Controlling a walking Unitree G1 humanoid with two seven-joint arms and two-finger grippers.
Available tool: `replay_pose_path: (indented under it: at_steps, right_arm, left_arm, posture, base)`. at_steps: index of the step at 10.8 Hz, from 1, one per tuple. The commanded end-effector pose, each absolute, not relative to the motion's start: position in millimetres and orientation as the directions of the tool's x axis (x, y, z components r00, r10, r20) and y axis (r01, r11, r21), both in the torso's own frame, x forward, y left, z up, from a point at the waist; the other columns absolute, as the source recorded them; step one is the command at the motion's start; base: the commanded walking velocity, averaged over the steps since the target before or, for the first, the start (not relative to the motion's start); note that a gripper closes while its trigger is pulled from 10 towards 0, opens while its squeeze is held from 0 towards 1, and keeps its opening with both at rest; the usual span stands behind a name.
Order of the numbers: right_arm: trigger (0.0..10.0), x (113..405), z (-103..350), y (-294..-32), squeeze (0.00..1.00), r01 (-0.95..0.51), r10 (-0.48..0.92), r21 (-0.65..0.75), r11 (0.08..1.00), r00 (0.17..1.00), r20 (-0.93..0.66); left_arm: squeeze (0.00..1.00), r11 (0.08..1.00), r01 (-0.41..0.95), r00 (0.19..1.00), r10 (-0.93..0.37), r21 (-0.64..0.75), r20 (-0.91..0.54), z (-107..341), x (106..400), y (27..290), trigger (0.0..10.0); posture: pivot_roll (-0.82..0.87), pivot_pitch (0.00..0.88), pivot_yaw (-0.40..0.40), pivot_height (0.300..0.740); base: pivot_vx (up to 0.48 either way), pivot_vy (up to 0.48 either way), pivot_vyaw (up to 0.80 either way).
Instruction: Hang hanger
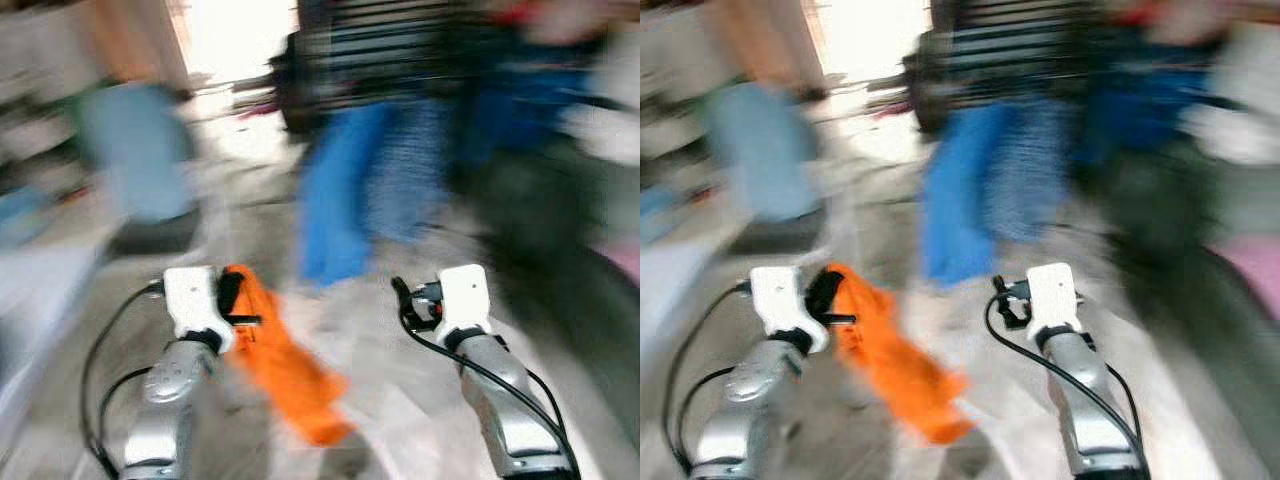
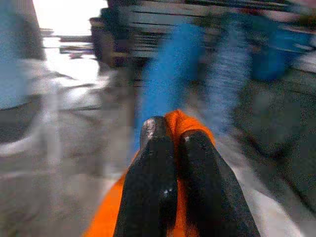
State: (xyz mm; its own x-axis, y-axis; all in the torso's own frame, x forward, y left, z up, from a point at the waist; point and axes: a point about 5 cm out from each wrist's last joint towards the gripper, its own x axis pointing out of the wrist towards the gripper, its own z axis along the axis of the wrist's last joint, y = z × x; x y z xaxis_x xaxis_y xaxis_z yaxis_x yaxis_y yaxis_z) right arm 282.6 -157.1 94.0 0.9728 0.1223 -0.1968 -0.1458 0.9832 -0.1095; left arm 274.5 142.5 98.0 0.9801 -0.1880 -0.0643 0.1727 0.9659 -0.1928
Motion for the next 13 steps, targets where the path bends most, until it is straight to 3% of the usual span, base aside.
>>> replay_pose_path:
  at_steps: [1, 4, 9, 13]
  right_arm:
    - [10.0, 283, 97, -157, 0.00, -0.137, 0.115, -0.108, 0.985, 0.976, -0.186]
    - [10.0, 284, 98, -157, 0.00, -0.128, 0.108, -0.104, 0.986, 0.978, -0.179]
    - [10.0, 281, 101, -148, 0.00, -0.204, 0.182, -0.140, 0.969, 0.971, -0.155]
    - [10.0, 283, 100, -148, 0.00, -0.172, 0.151, -0.121, 0.978, 0.975, -0.165]
  left_arm:
    - [0.00, 0.963, 0.206, 0.975, -0.217, -0.172, -0.048, 102, 276, 139, 10.0]
    - [0.00, 0.959, 0.224, 0.970, -0.236, -0.176, -0.050, 103, 276, 136, 10.0]
    - [0.00, 0.955, 0.233, 0.968, -0.245, -0.182, -0.050, 101, 275, 133, 10.0]
    - [0.00, 0.951, 0.258, 0.963, -0.268, -0.170, -0.041, 102, 275, 127, 10.0]
  posture:
    - [-0.22, 0.000, 0.125, 0.740]
    - [-0.22, 0.000, 0.131, 0.740]
    - [-0.22, 0.000, 0.127, 0.740]
    - [-0.22, 0.000, 0.130, 0.740]
  base:
    - [0.341, 0.300, -0.80]
    - [0.328, 0.271, -0.73]
    - [0.345, 0.305, 0.15]
    - [0.354, 0.260, 0.16]
